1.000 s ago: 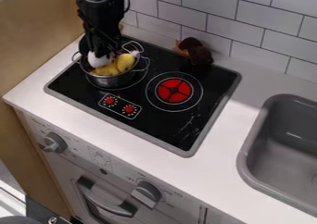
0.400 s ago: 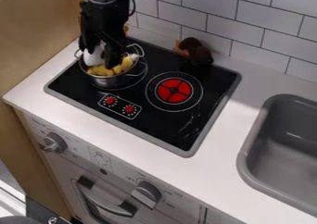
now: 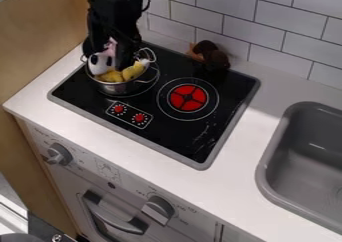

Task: Put the panda doll into the silver pot on the left burner

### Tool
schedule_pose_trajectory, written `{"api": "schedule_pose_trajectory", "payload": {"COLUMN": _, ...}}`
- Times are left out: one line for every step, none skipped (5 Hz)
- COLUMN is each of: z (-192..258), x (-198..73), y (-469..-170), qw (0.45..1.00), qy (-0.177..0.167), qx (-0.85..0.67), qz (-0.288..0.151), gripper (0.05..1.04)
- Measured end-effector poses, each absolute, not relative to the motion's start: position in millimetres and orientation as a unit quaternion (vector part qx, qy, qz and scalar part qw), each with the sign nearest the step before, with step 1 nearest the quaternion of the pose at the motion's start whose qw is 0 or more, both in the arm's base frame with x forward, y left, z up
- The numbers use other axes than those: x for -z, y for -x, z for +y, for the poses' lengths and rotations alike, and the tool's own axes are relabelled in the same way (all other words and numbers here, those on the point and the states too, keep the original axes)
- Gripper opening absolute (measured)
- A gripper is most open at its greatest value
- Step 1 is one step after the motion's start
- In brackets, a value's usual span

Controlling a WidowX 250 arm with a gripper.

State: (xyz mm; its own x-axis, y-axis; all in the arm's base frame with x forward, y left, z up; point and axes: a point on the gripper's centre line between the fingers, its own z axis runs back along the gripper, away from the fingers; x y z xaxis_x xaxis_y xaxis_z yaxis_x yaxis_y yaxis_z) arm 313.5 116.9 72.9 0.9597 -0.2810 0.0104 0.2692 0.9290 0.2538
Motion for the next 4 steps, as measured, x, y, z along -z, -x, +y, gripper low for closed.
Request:
{"api": "schedule_pose_trajectory", "payload": {"z": 111, "x": -77, "y": -313, "qw": 0.982, "qy": -0.125, "qx": 0.14, "qz": -0.008, "gripper": 0.997}}
{"api": "schedule_pose_trajectory", "payload": {"z": 104, "x": -86, "y": -312, "qw": 0.982, "qy": -0.128, "qx": 0.137, "qz": 0.0, "gripper": 0.997}}
{"api": "schedule_pose_trajectory", "payload": {"z": 95, "x": -101, "y": -312, "qw": 0.984, "qy": -0.128, "qx": 0.126, "qz": 0.007, "gripper": 0.997}}
{"api": "schedule_pose_trajectory", "payload": {"z": 85, "x": -109, "y": -310, "qw": 0.988, "qy": -0.108, "qx": 0.108, "qz": 0.023, "gripper": 0.997}}
